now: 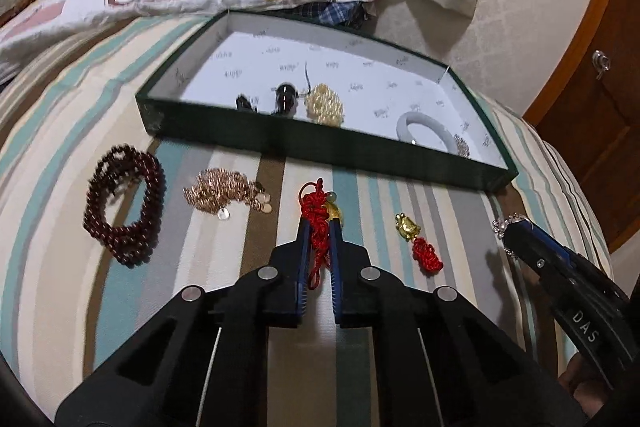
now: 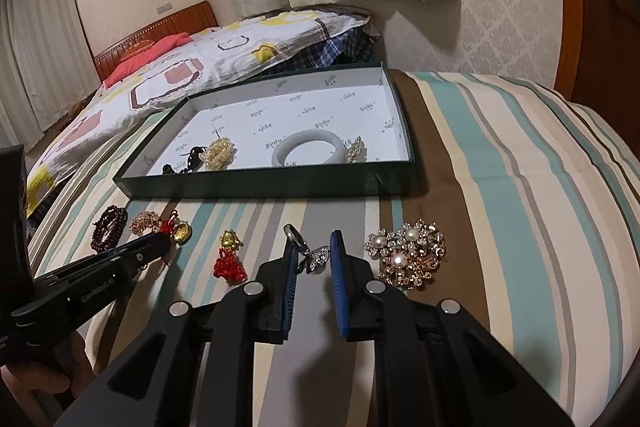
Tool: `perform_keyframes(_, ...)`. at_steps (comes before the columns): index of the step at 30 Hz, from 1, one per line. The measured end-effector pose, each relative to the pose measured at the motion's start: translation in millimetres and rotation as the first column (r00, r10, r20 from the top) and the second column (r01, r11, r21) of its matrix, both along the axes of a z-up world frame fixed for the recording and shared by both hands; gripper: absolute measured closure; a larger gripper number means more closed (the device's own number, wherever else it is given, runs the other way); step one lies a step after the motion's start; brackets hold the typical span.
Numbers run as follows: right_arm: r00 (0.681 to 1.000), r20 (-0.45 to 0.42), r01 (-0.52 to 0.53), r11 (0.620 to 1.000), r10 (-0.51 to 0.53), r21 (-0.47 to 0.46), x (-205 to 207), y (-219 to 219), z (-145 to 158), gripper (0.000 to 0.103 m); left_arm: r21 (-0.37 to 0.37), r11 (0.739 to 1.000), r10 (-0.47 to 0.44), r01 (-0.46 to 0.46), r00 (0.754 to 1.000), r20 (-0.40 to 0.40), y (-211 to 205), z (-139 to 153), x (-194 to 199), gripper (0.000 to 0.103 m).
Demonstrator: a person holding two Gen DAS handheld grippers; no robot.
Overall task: Organize jewelry
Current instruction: 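Grasp the red tassel charm with the left tool while the right tool grasps the silver ring, then carry the tassel and ring over the box and open both tools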
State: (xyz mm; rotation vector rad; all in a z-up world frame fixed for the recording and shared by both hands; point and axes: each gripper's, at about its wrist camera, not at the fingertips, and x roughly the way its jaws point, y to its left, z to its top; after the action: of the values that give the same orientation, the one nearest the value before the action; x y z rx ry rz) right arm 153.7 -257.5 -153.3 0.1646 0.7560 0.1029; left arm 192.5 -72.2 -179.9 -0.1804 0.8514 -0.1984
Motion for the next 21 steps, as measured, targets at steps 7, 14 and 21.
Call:
perform_keyframes(7, 0.999, 0.05, 0.009, 1.0, -0.009, 0.003, -3.1, 1.0, 12.4, 0.086, 0.033, 0.999, -0.018, 0.015, 0.993, 0.113, -2.7, 28.3, -10.8, 0.094)
perform_keyframes(14, 0.993, 0.12, 0.011, 1.0, -0.01, -0.008, 2.7, 1.4, 36.7, 0.086, 0.028, 1.0, -0.014, 0.008, 0.977, 0.213, 2.6, 63.4, -11.6, 0.094)
perform_keyframes(21, 0.98, 0.201, 0.0, 1.0, 0.005, -0.023, 24.3, 3.1, 61.6, 0.086, 0.029, 1.0, -0.008, 0.0, 0.958, 0.287, 8.7, 91.1, 6.8, 0.094)
